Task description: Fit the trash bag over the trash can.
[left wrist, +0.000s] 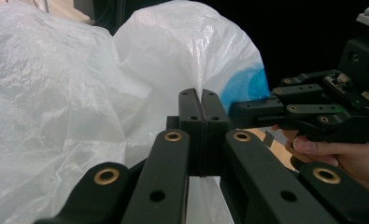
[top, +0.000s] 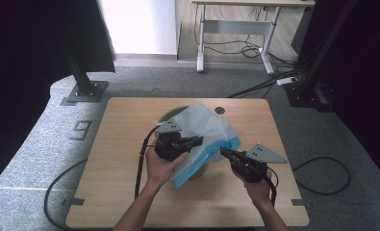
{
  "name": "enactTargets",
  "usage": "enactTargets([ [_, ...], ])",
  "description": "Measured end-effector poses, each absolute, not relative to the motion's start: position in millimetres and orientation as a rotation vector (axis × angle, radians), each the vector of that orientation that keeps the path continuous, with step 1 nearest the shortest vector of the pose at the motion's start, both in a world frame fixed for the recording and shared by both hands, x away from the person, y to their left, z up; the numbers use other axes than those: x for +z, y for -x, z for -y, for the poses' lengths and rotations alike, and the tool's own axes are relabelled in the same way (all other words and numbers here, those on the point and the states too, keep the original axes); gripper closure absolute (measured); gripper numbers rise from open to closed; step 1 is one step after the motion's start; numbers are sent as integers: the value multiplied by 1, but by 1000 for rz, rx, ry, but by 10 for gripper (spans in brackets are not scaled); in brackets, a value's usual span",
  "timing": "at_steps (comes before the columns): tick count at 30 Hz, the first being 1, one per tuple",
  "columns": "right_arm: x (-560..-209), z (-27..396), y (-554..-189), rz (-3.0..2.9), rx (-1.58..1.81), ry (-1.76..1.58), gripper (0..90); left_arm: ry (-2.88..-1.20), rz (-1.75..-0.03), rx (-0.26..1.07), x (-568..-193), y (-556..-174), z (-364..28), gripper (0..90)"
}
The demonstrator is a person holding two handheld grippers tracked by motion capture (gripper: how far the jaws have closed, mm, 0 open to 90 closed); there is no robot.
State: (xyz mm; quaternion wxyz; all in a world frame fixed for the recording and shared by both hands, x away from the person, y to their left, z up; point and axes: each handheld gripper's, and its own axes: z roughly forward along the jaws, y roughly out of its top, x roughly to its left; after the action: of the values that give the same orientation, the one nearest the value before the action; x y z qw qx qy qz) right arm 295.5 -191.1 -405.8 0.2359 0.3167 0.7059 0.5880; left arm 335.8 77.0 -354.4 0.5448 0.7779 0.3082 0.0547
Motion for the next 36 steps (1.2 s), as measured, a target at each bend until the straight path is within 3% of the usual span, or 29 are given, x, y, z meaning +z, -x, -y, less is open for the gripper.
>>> enactTargets([
  [16,-405,197,-295,-1994,1540,-845,887,-1755,-779,163,-349,-350,-99,899],
  [36,-399,223,-303,-1923,1379,-918,886,-1584,-829,204,-346,-346,-173,900],
])
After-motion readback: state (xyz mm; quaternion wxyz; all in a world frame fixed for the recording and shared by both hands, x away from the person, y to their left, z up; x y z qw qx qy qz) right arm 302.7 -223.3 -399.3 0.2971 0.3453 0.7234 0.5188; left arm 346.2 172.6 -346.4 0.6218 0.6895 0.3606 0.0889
